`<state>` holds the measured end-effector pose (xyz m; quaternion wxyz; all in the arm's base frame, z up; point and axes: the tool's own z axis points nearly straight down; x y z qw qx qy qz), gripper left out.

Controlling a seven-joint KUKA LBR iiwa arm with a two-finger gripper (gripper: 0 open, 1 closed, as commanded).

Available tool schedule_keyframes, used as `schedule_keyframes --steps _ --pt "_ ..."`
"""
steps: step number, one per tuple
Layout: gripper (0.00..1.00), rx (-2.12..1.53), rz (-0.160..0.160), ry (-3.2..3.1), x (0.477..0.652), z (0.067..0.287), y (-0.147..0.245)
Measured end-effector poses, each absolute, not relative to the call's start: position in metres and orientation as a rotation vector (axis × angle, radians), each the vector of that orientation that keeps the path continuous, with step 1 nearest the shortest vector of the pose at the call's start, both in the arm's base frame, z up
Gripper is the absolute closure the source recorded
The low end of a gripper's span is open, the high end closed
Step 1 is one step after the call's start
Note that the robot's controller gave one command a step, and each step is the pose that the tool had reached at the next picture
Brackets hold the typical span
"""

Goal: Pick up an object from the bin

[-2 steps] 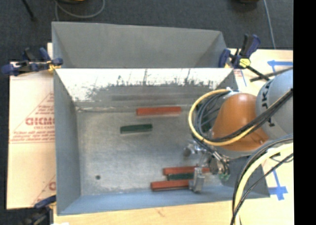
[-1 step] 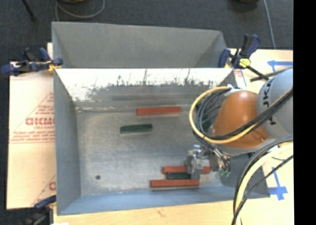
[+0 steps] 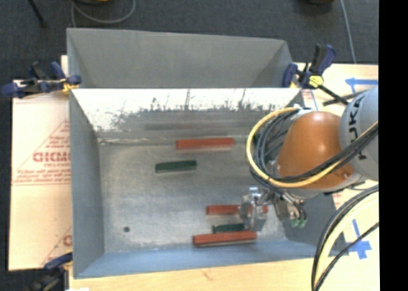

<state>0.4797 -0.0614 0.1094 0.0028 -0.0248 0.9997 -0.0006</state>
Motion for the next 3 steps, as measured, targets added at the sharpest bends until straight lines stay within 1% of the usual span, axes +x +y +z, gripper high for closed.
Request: schedule_keyframes --steps 1,2,3 --pt "0.0 -0.073 -0.001 3.137 0.479 0.109 -0.061" --pt "0.0 -0.08 -0.003 3.137 0.513 0.07 -0.086" --pt "1.0 -0.077 -0.002 3.135 0.513 0.074 -0.085"
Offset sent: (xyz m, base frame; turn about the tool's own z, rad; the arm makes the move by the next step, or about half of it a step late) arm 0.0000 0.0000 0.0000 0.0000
